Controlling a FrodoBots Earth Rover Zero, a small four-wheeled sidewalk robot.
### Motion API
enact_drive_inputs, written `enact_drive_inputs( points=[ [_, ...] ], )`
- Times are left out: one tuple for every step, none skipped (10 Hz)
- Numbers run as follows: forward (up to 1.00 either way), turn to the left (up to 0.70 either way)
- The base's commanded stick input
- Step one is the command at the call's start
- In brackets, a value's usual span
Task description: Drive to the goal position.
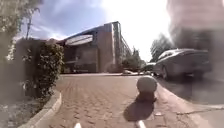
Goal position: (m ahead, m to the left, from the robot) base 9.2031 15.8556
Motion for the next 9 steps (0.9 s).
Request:
enact_drive_inputs(
  points=[
    [0.70, 0.14],
    [0.70, 0.14],
    [0.70, 0.14],
    [0.70, 0.14],
    [0.70, 0.14],
    [0.70, 0.14],
    [0.70, 0.14],
    [0.70, 0.14],
    [0.70, 0.14]
  ],
)
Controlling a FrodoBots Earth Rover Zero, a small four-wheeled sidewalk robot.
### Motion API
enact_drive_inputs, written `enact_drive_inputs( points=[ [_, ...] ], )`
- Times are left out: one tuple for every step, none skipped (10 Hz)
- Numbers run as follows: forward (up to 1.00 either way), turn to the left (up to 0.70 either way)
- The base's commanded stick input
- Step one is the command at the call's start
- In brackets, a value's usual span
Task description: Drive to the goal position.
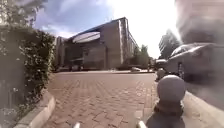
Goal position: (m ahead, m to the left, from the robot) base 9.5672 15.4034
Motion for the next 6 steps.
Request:
enact_drive_inputs(
  points=[
    [0.70, 0.14],
    [0.70, 0.14],
    [0.70, 0.14],
    [0.70, 0.14],
    [0.70, 0.14],
    [0.70, 0.14]
  ],
)
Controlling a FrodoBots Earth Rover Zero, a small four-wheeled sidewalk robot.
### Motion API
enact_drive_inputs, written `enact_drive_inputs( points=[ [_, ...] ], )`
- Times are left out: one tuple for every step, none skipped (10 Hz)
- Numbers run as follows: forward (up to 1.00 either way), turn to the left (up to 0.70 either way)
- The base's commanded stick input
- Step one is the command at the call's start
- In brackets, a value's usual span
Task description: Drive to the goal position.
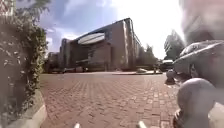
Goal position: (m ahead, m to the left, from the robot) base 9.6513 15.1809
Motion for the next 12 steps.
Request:
enact_drive_inputs(
  points=[
    [0.70, 0.14],
    [0.70, 0.14],
    [0.70, 0.14],
    [0.70, 0.14],
    [0.70, 0.14],
    [0.70, 0.14],
    [0.70, 0.14],
    [0.70, 0.14],
    [0.70, 0.14],
    [0.70, 0.14],
    [0.70, 0.14],
    [0.70, 0.14]
  ],
)
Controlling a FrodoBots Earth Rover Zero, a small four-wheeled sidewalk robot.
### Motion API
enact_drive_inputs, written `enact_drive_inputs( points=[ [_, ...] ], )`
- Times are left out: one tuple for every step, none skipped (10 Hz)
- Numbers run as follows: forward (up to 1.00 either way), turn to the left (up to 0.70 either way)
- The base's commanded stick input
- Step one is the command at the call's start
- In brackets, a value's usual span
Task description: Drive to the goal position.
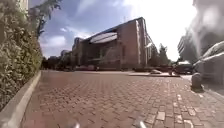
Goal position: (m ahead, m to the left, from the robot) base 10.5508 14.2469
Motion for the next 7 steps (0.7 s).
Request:
enact_drive_inputs(
  points=[
    [0.70, 0.14],
    [0.70, 0.14],
    [0.70, 0.14],
    [0.70, 0.14],
    [0.70, 0.14],
    [0.70, 0.14],
    [0.70, 0.14]
  ],
)
